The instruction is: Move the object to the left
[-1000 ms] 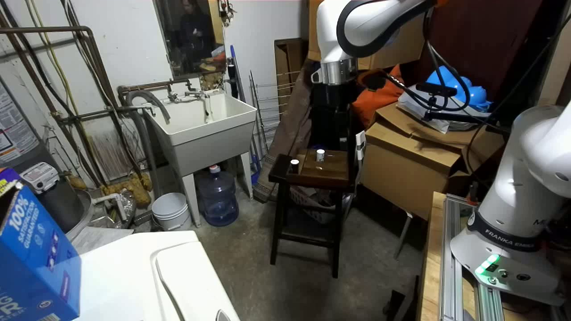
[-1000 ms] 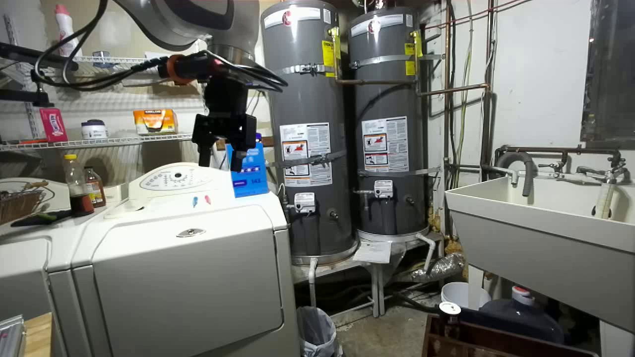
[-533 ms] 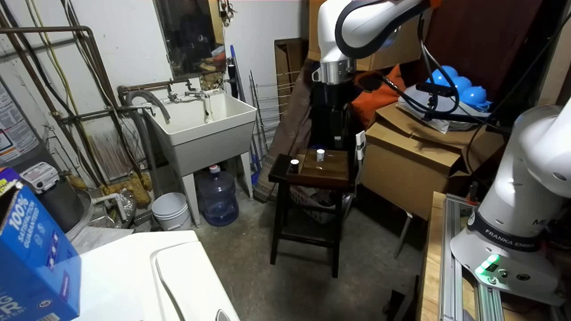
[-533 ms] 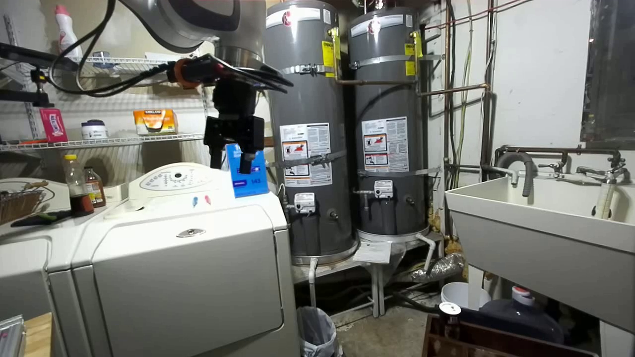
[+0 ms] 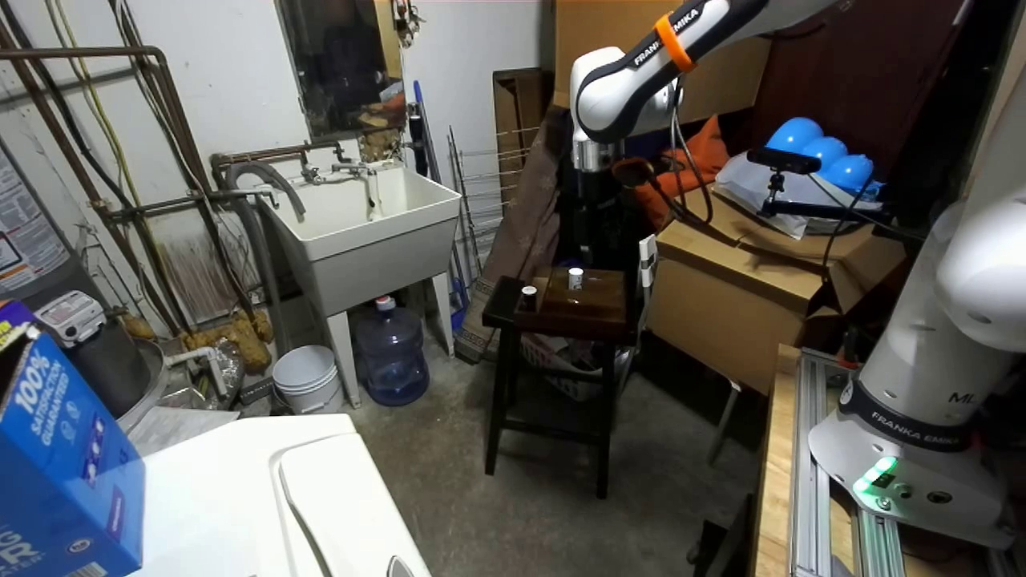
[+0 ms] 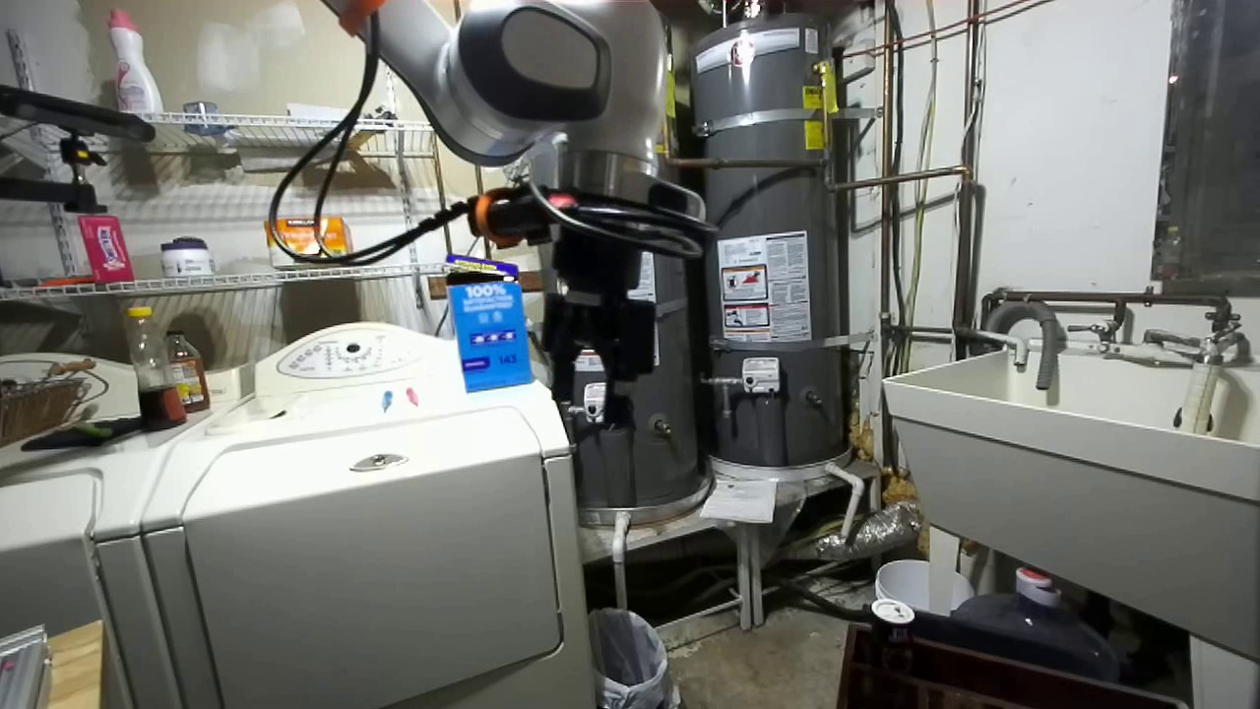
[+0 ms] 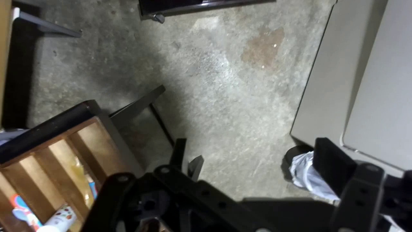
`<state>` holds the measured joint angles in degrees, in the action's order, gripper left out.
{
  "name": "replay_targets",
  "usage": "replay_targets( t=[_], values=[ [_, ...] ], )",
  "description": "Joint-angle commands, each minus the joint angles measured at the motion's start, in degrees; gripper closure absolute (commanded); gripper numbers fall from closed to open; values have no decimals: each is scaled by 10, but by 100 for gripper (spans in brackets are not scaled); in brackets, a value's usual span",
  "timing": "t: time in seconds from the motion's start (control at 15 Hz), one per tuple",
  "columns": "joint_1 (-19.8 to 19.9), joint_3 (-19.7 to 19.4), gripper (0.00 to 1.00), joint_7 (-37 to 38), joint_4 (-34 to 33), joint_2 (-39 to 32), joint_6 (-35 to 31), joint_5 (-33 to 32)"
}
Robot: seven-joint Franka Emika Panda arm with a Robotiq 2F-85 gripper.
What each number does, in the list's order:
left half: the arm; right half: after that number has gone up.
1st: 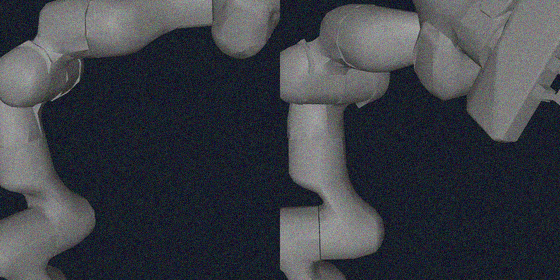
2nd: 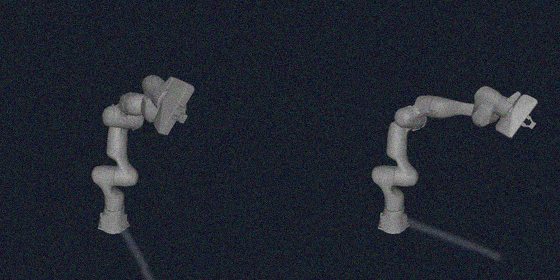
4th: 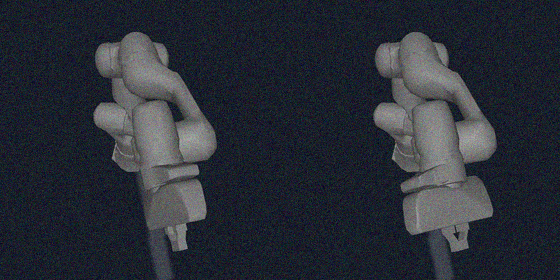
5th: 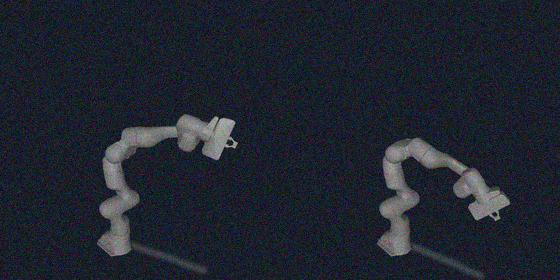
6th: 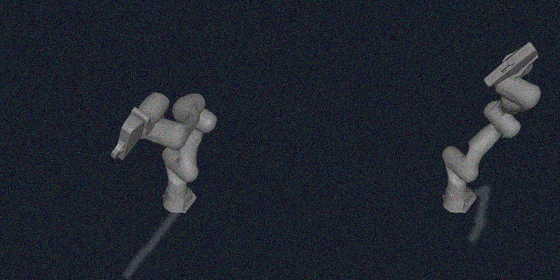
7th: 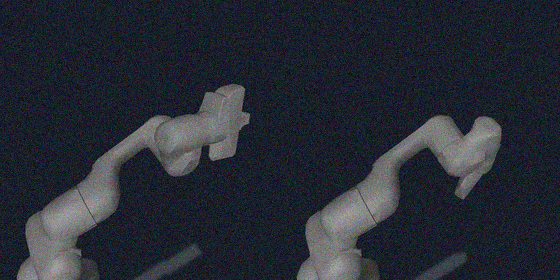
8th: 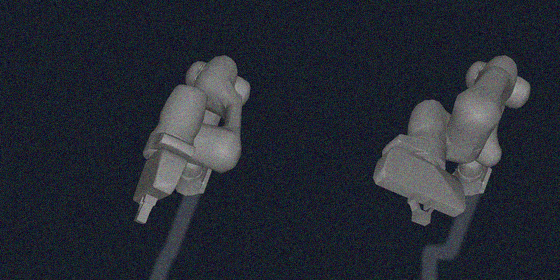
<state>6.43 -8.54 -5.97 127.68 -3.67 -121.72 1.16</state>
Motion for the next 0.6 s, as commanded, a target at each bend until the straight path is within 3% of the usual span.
replay_targets(
  t=[0.0, 0.13, 0.2, 0.27, 0.53],
  values=[
    [24, -21, 0, 44, -69, -79, -54, -68],
    [36, -36, 0, 59, -104, -114, -70, -87],
    [47, -38, 0, 55, -139, -137, -34, -53],
    [41, -31, 0, 41, -78, -91, -64, -65],
    [46, -31, 0, 39, -87, -103, -62, -65]
  ],
)
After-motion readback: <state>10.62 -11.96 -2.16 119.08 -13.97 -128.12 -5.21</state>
